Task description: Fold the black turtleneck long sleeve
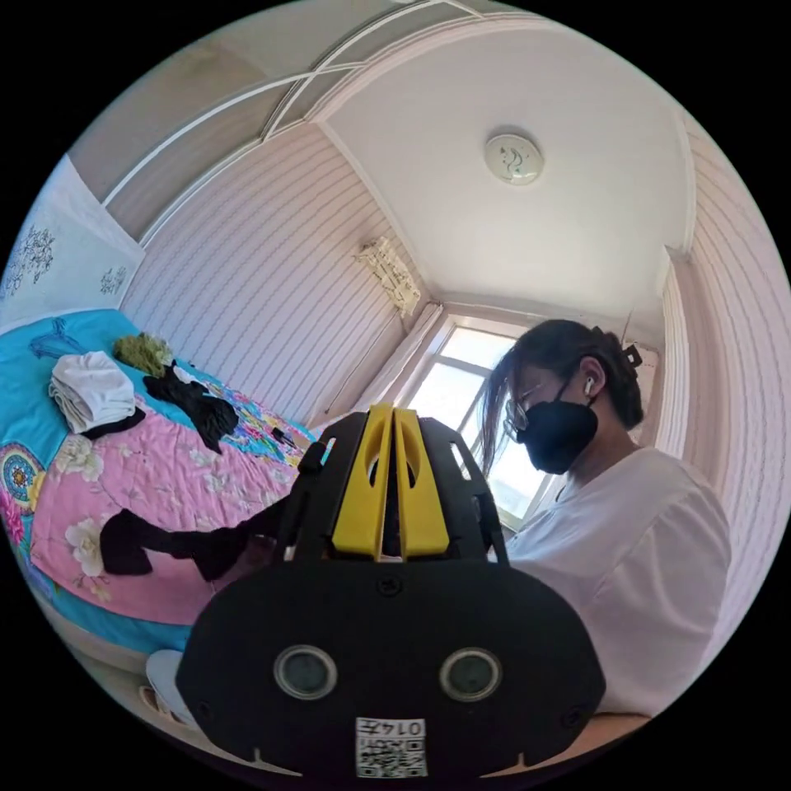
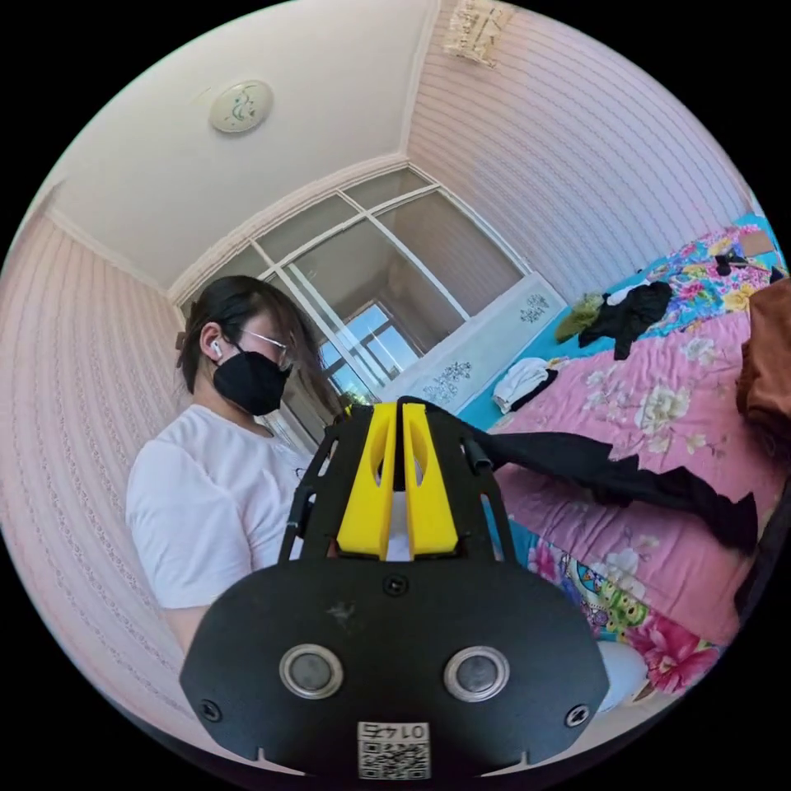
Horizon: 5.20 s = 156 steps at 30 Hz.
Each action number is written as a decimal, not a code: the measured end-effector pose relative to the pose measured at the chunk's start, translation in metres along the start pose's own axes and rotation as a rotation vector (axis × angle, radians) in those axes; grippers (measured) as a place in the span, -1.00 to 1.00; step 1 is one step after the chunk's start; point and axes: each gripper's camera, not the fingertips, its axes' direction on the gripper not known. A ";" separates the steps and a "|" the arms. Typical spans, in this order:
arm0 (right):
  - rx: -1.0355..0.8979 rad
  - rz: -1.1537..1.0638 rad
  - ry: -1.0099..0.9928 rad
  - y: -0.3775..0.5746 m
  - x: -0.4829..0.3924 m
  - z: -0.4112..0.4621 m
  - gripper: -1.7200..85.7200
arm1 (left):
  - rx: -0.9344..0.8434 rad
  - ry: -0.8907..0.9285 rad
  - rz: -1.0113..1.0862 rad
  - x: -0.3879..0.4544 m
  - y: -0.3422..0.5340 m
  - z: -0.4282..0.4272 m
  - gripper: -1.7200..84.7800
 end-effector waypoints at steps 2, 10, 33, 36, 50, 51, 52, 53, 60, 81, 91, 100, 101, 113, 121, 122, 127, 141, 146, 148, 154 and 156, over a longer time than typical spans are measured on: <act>-0.011 -0.011 0.031 -0.030 -0.005 0.001 -0.95 | -0.011 -0.062 0.011 -0.011 -0.012 0.022 -0.98; -0.320 0.252 0.663 -0.196 0.128 0.079 -0.95 | -0.073 -0.405 -0.113 -0.161 -0.114 0.214 -0.98; -0.390 0.395 0.479 0.022 0.086 0.067 -0.95 | -0.914 -0.281 -0.121 -0.156 0.287 0.448 -0.96; -0.311 0.687 0.494 0.110 0.122 0.039 -0.95 | -0.973 -0.282 -0.200 -0.171 0.337 0.474 -0.88; -0.141 0.798 0.345 0.231 0.114 -0.010 -0.96 | -1.171 -0.129 0.068 -0.124 0.423 0.760 -0.78; -0.125 0.805 0.324 0.236 0.117 -0.008 -0.96 | -1.221 -0.157 0.137 -0.114 0.442 0.788 -0.76; -0.095 0.811 0.283 0.245 0.122 -0.003 -0.96 | -1.254 -0.165 0.160 -0.110 0.454 0.801 -0.74; -0.091 0.813 0.266 0.251 0.126 0.003 -0.96 | -1.327 -0.173 0.200 -0.103 0.477 0.826 -0.72; -0.116 0.799 0.376 0.260 0.135 0.012 -0.96 | -1.444 -0.210 0.190 -0.105 0.531 0.868 -0.94; -0.181 0.842 0.410 0.277 0.138 -0.014 -0.96 | -1.307 -0.381 0.213 -0.071 0.477 0.661 -0.78; -0.115 0.861 0.449 0.273 0.110 -0.034 -0.96 | -1.387 -0.363 0.413 -0.037 0.467 0.675 -0.89; 0.155 0.792 0.337 0.256 0.083 -0.074 -0.96 | -0.711 -0.205 -0.277 -0.086 0.263 0.445 -0.98; 0.229 0.726 0.287 0.244 0.074 -0.082 -0.96 | -0.611 -0.126 -0.245 -0.070 0.235 0.422 -0.98; 0.291 -0.270 0.179 -0.067 -0.167 -0.103 -0.97 | -0.118 0.209 0.241 0.131 -0.103 0.254 -0.98; 0.034 -0.231 0.495 -0.233 -0.150 -0.028 -0.97 | -0.210 -0.157 0.210 0.064 -0.202 0.268 -0.98; -0.042 -0.182 0.577 -0.254 -0.117 -0.009 -0.97 | -0.247 -0.234 0.151 0.031 -0.206 0.285 -0.98; 0.083 0.090 0.462 -0.327 -0.001 0.015 -0.97 | -0.164 -0.345 0.055 -0.037 -0.247 0.327 -0.98; -0.060 -0.151 0.543 -0.368 0.034 0.098 -0.97 | -0.331 -0.449 0.082 -0.152 -0.172 0.278 -0.98; -0.265 0.251 0.550 -0.217 0.177 0.126 -0.97 | -0.666 -0.567 -0.161 -0.255 0.007 0.242 -0.98; -0.304 0.423 0.528 -0.160 0.220 0.132 -0.97 | -0.717 -0.604 -0.309 -0.288 0.067 0.220 -0.98; -0.355 0.769 0.483 -0.043 0.280 0.144 -0.97 | -0.797 -0.686 -0.537 -0.338 0.176 0.164 -0.98; -0.396 0.762 0.501 -0.039 0.281 0.149 -0.97 | -0.815 -0.677 -0.526 -0.343 0.187 0.158 -0.98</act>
